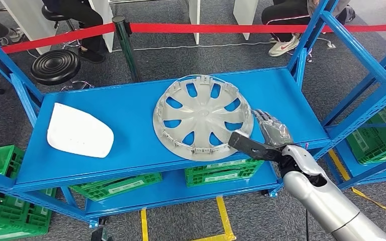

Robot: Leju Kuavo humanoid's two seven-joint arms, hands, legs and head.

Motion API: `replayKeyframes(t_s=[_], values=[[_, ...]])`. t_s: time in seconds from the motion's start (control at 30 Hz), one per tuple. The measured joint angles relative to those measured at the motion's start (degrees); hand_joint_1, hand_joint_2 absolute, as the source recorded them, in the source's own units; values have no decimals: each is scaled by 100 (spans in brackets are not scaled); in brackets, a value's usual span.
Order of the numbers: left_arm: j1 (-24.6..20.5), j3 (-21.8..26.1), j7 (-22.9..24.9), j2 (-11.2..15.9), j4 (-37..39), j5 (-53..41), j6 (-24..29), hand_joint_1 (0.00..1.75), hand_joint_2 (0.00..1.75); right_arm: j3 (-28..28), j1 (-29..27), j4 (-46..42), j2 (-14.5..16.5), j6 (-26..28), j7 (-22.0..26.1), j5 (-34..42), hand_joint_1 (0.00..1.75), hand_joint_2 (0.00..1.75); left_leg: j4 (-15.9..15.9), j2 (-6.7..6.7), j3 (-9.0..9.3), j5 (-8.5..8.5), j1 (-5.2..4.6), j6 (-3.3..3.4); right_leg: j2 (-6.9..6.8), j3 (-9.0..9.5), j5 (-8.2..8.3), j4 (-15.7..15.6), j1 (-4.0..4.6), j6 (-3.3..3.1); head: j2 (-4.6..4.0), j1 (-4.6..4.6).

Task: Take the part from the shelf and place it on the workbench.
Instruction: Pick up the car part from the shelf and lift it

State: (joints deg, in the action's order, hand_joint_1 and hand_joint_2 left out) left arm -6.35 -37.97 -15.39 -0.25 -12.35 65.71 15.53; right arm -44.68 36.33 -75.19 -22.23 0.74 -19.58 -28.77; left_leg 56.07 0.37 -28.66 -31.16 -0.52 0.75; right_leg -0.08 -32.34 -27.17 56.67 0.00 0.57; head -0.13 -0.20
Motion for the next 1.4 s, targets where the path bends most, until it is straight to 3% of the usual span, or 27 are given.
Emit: replayKeyframes(t_s=[0.37,0.6,0.97,1.4], values=[[81,0,400,-29,0,56,220,0,0,-124,-484,215,-353,45,-58,400,0,175,0,-62,-5,5,-1,4,-44,13,1,-14,0,1,0,0],[81,-1,639,-74,0,73,289,0,0,-252,-674,556,-234,203,165,457,0,175,0,-37,-3,5,-1,4,-43,13,1,-15,0,1,0,-1],[82,-43,884,-132,0,98,350,0,0,-266,-788,688,-168,601,126,554,0,175,0,-39,36,4,0,5,-35,54,-3,-19,1,6,0,-1],[82,-192,755,-107,3,21,192,0,0,-204,720,547,-360,313,-272,63,0,175,0,45,50,6,-11,7,10,53,16,-15,-15,22,0,0]])
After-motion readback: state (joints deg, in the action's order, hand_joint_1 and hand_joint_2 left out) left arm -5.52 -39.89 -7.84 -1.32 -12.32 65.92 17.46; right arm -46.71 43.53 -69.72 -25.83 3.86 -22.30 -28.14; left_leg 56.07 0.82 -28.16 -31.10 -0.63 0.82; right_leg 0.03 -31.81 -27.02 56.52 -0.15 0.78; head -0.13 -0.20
